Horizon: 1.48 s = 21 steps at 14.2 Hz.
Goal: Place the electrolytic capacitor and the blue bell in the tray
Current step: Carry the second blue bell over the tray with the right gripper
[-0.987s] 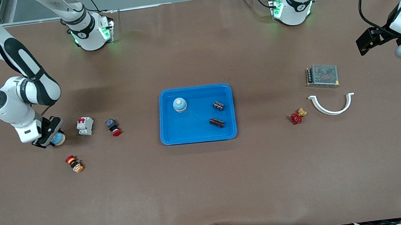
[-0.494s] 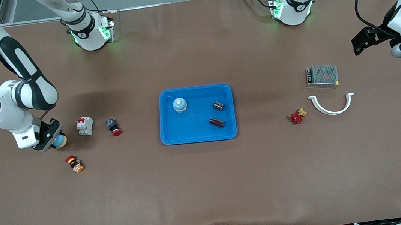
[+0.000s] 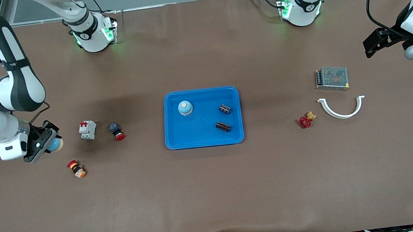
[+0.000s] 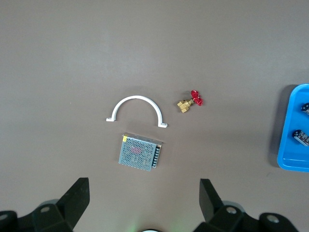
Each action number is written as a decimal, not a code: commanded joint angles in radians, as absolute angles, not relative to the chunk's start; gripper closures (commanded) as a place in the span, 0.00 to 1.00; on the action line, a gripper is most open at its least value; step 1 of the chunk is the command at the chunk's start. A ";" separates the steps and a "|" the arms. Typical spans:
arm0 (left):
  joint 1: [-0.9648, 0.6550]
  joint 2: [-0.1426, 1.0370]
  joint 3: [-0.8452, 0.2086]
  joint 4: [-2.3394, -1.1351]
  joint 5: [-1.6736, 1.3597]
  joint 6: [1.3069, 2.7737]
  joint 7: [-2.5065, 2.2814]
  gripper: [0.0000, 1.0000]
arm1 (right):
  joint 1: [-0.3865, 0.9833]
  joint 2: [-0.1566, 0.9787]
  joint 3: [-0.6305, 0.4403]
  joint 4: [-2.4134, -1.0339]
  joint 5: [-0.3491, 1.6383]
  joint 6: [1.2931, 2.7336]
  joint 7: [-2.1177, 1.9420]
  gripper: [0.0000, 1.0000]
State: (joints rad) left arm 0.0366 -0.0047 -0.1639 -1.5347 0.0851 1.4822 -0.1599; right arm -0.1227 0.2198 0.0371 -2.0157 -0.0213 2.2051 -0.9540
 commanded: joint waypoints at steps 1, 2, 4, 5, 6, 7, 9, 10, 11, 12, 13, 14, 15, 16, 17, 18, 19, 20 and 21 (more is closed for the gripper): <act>0.054 -0.018 -0.160 -1.549 0.071 1.497 -0.133 0.00 | -0.033 0.192 0.035 -1.938 -0.012 2.078 -0.737 0.64; 0.055 -0.017 -0.160 -1.549 0.069 1.502 -0.133 0.00 | 0.003 0.193 0.035 -1.890 -0.011 2.019 -0.653 0.64; 0.055 -0.014 -0.160 -1.551 0.071 1.514 -0.133 0.00 | 0.070 0.196 0.035 -1.824 0.009 1.941 -0.473 0.63; 0.055 -0.014 -0.160 -1.552 0.071 1.514 -0.132 0.00 | 0.102 0.196 0.035 -1.813 0.021 1.934 -0.392 0.63; 0.055 -0.014 -0.160 -1.554 0.071 1.514 -0.133 0.00 | 0.139 0.196 0.035 -1.806 0.023 1.934 -0.302 0.63; 0.055 -0.015 -0.160 -1.555 0.069 1.514 -0.133 0.00 | 0.175 0.196 0.035 -1.801 0.023 1.939 -0.216 0.63; 0.057 -0.017 -0.160 -1.555 0.069 1.509 -0.133 0.00 | 0.244 0.202 0.035 -1.778 0.025 1.944 -0.036 0.63; 0.072 -0.018 -0.160 -1.555 0.069 1.509 -0.132 0.00 | 0.279 0.206 0.034 -1.763 0.025 1.947 0.047 0.63; 0.083 -0.020 -0.161 -1.557 0.069 1.508 -0.132 0.00 | 0.314 0.210 0.034 -1.746 0.025 1.950 0.122 0.63; 0.083 -0.020 -0.161 -1.557 0.068 1.508 -0.129 0.00 | 0.346 0.216 0.032 -1.730 0.025 1.951 0.191 0.63; 0.083 -0.020 -0.161 -1.557 0.066 1.509 -0.129 0.00 | 0.377 0.235 0.032 -1.714 0.025 1.965 0.259 0.63; 0.083 -0.017 -0.161 -1.557 0.064 1.511 -0.129 0.00 | 0.399 0.247 0.032 -1.707 0.025 1.983 0.320 0.63; 0.083 -0.017 -0.161 -1.559 0.064 1.512 -0.129 0.00 | 0.428 0.261 0.032 -1.707 0.023 2.008 0.375 0.63; 0.083 -0.017 -0.161 -1.559 0.064 1.513 -0.129 0.00 | 0.454 0.277 0.032 -1.707 0.023 2.032 0.430 0.63; 0.083 -0.017 -0.161 -1.557 0.064 1.513 -0.129 0.00 | 0.477 0.296 0.032 -1.706 0.018 2.058 0.477 0.63; 0.083 -0.017 -0.161 -1.555 0.064 1.513 -0.129 0.00 | 0.500 0.311 0.032 -1.706 0.012 2.080 0.514 0.63; 0.083 -0.017 -0.161 -1.555 0.064 1.514 -0.129 0.00 | 0.523 0.330 0.031 -1.703 0.006 2.100 0.550 0.63; 0.083 -0.017 -0.160 -1.557 0.063 1.514 -0.129 0.00 | 0.543 0.351 0.031 -1.692 0.003 2.111 0.583 0.63; 0.084 -0.017 -0.161 -1.555 0.064 1.517 -0.129 0.00 | 0.552 0.377 0.031 -1.680 -0.006 2.118 0.604 0.63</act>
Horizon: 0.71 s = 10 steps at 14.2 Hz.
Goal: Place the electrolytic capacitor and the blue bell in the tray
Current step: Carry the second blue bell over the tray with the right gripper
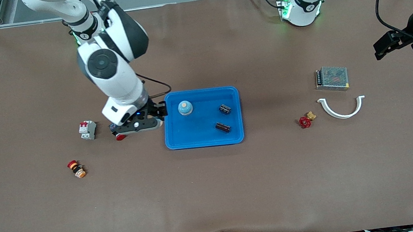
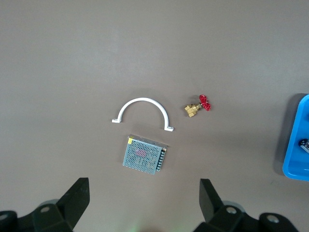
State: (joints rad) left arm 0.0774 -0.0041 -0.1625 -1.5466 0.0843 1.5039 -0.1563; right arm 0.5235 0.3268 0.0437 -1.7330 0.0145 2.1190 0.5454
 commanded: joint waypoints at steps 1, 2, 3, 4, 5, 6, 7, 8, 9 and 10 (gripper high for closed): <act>0.083 -0.017 -0.161 -1.557 0.064 1.517 -0.129 0.00 | 0.566 0.403 0.031 -1.665 -0.021 2.131 0.630 0.63; 0.083 -0.017 -0.161 -1.557 0.064 1.517 -0.129 0.00 | 0.580 0.431 0.031 -1.655 -0.038 2.153 0.659 0.63; 0.083 -0.017 -0.161 -1.559 0.064 1.516 -0.129 0.00 | 0.594 0.458 0.031 -1.651 -0.061 2.181 0.695 0.63; 0.083 -0.018 -0.161 -1.557 0.064 1.516 -0.129 0.00 | 0.612 0.483 0.031 -1.641 -0.086 2.203 0.727 0.63; 0.084 -0.018 -0.161 -1.557 0.064 1.516 -0.129 0.00 | 0.618 0.507 0.029 -1.637 -0.103 2.219 0.754 0.63; 0.084 -0.017 -0.160 -1.557 0.064 1.516 -0.129 0.00 | 0.620 0.527 0.029 -1.637 -0.107 2.249 0.762 0.63; 0.083 -0.017 -0.160 -1.557 0.064 1.516 -0.129 0.00 | 0.618 0.540 0.028 -1.640 -0.109 2.278 0.762 0.63; 0.083 -0.015 -0.160 -1.557 0.064 1.516 -0.129 0.00 | 0.618 0.555 0.026 -1.641 -0.110 2.287 0.762 0.63; 0.083 -0.017 -0.160 -1.557 0.064 1.516 -0.129 0.00 | 0.618 0.570 0.026 -1.641 -0.129 2.289 0.762 0.62; 0.084 -0.017 -0.160 -1.557 0.064 1.516 -0.129 0.00 | 0.620 0.584 0.026 -1.643 -0.174 2.289 0.764 0.62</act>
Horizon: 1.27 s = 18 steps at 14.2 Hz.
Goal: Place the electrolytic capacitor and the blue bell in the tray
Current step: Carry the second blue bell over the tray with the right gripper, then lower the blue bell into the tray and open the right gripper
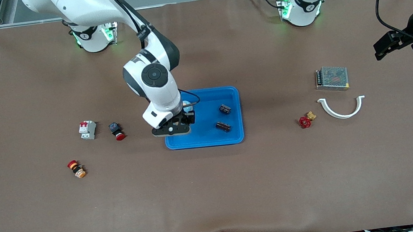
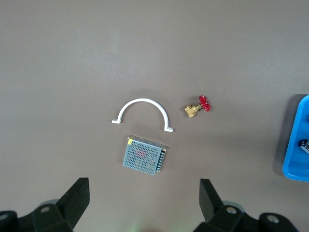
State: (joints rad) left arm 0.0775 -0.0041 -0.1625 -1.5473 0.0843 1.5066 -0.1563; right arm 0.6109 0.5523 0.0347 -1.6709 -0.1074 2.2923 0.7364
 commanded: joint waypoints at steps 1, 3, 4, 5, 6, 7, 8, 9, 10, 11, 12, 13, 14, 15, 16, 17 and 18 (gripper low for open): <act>0.084 -0.017 -0.160 -1.557 0.064 1.516 -0.129 0.00 | 0.621 0.597 0.026 -1.646 -0.205 2.292 0.765 0.62; 0.083 -0.015 -0.161 -1.554 0.064 1.519 -0.129 0.00 | 0.623 0.612 0.028 -1.647 -0.210 2.293 0.765 0.62; 0.083 -0.014 -0.160 -1.554 0.061 1.522 -0.129 0.00 | 0.623 0.617 0.028 -1.647 -0.210 2.298 0.765 0.62; 0.083 -0.014 -0.161 -1.554 0.060 1.522 -0.129 0.00 | 0.623 0.623 0.029 -1.649 -0.209 2.299 0.765 0.62; 0.083 -0.014 -0.161 -1.554 0.060 1.525 -0.129 0.00 | 0.632 0.633 0.029 -1.649 -0.209 2.307 0.765 0.62; 0.083 -0.014 -0.161 -1.555 0.060 1.525 -0.129 0.00 | 0.638 0.640 0.029 -1.649 -0.209 2.316 0.764 0.62; 0.083 -0.014 -0.161 -1.555 0.058 1.525 -0.129 0.00 | 0.643 0.649 0.029 -1.649 -0.209 2.318 0.764 0.62; 0.083 -0.014 -0.161 -1.555 0.058 1.525 -0.129 0.00 | 0.643 0.656 0.029 -1.652 -0.209 2.328 0.761 0.61; 0.083 -0.014 -0.160 -1.555 0.058 1.525 -0.129 0.00 | 0.644 0.664 0.031 -1.658 -0.209 2.342 0.756 0.61; 0.083 -0.015 -0.160 -1.555 0.058 1.525 -0.129 0.00 | 0.647 0.670 0.031 -1.660 -0.209 2.347 0.753 0.60; 0.083 -0.014 -0.160 -1.554 0.058 1.526 -0.129 0.00 | 0.653 0.678 0.031 -1.660 -0.209 2.349 0.753 0.60; 0.084 -0.014 -0.161 -1.554 0.057 1.528 -0.129 0.00 | 0.660 0.683 0.029 -1.660 -0.209 2.350 0.752 0.60; 0.083 -0.014 -0.161 -1.554 0.057 1.531 -0.129 0.00 | 0.661 0.689 0.029 -1.660 -0.209 2.350 0.752 0.60; 0.083 -0.014 -0.161 -1.555 0.057 1.534 -0.129 0.00 | 0.663 0.690 0.031 -1.664 -0.209 2.352 0.752 0.60; 0.084 -0.014 -0.160 -1.555 0.057 1.535 -0.129 0.00 | 0.663 0.690 0.029 -1.681 -0.209 2.368 0.749 0.59; 0.084 -0.014 -0.161 -1.554 0.057 1.536 -0.129 0.00 | 0.663 0.690 0.029 -1.696 -0.209 2.393 0.749 0.59; 0.084 -0.014 -0.161 -1.554 0.057 1.536 -0.129 0.00 | 0.664 0.692 0.029 -1.703 -0.209 2.408 0.749 0.59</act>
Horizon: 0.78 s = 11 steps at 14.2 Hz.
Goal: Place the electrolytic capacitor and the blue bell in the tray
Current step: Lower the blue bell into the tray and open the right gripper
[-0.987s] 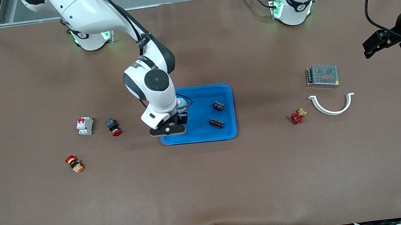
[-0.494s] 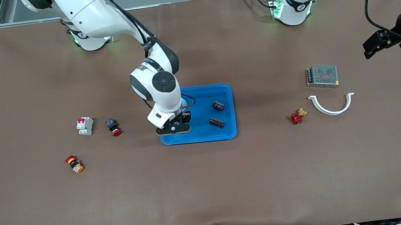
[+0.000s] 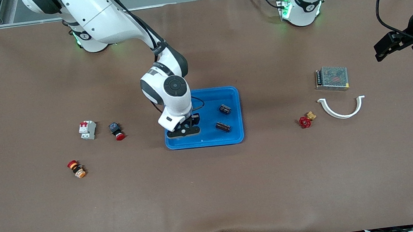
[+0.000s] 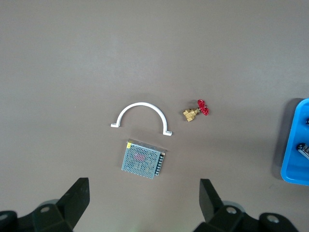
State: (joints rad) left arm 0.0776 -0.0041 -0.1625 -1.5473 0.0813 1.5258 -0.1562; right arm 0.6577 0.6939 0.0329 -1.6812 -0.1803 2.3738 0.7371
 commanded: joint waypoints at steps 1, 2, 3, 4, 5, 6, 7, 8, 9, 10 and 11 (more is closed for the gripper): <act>0.083 -0.014 -0.161 -1.554 0.057 1.536 -0.129 0.00 | 0.664 0.696 0.029 -1.703 -0.209 2.410 0.749 0.59; 0.083 -0.014 -0.161 -1.554 0.057 1.536 -0.129 0.00 | 0.664 0.696 0.029 -1.703 -0.209 2.413 0.749 0.59; 0.083 -0.014 -0.161 -1.554 0.057 1.536 -0.129 0.00 | 0.664 0.698 0.029 -1.703 -0.209 2.413 0.749 0.59; 0.083 -0.014 -0.160 -1.554 0.058 1.536 -0.129 0.00 | 0.666 0.699 0.029 -1.703 -0.209 2.414 0.749 0.59; 0.084 -0.014 -0.160 -1.554 0.057 1.536 -0.129 0.00 | 0.670 0.701 0.029 -1.703 -0.209 2.414 0.749 0.59; 0.084 -0.014 -0.160 -1.554 0.058 1.537 -0.129 0.00 | 0.670 0.701 0.029 -1.703 -0.210 2.414 0.749 0.58; 0.084 -0.014 -0.160 -1.554 0.057 1.542 -0.129 0.00 | 0.670 0.701 0.029 -1.703 -0.209 2.416 0.749 0.55; 0.084 -0.014 -0.160 -1.555 0.057 1.542 -0.129 0.00 | 0.670 0.703 0.029 -1.703 -0.209 2.422 0.752 0.50; 0.084 -0.014 -0.160 -1.555 0.057 1.542 -0.129 0.00 | 0.670 0.704 0.029 -1.703 -0.209 2.427 0.756 0.40; 0.086 -0.014 -0.160 -1.555 0.057 1.540 -0.129 0.00 | 0.669 0.703 0.031 -1.703 -0.209 2.425 0.758 0.26; 0.092 -0.015 -0.161 -1.555 0.057 1.540 -0.129 0.00 | 0.669 0.703 0.029 -1.703 -0.209 2.425 0.758 0.03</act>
State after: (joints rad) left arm 0.0784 -0.0041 -0.1625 -1.5473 0.0813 1.5305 -0.1563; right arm 0.6618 0.7007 0.0330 -1.6992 -0.1812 2.4119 0.7364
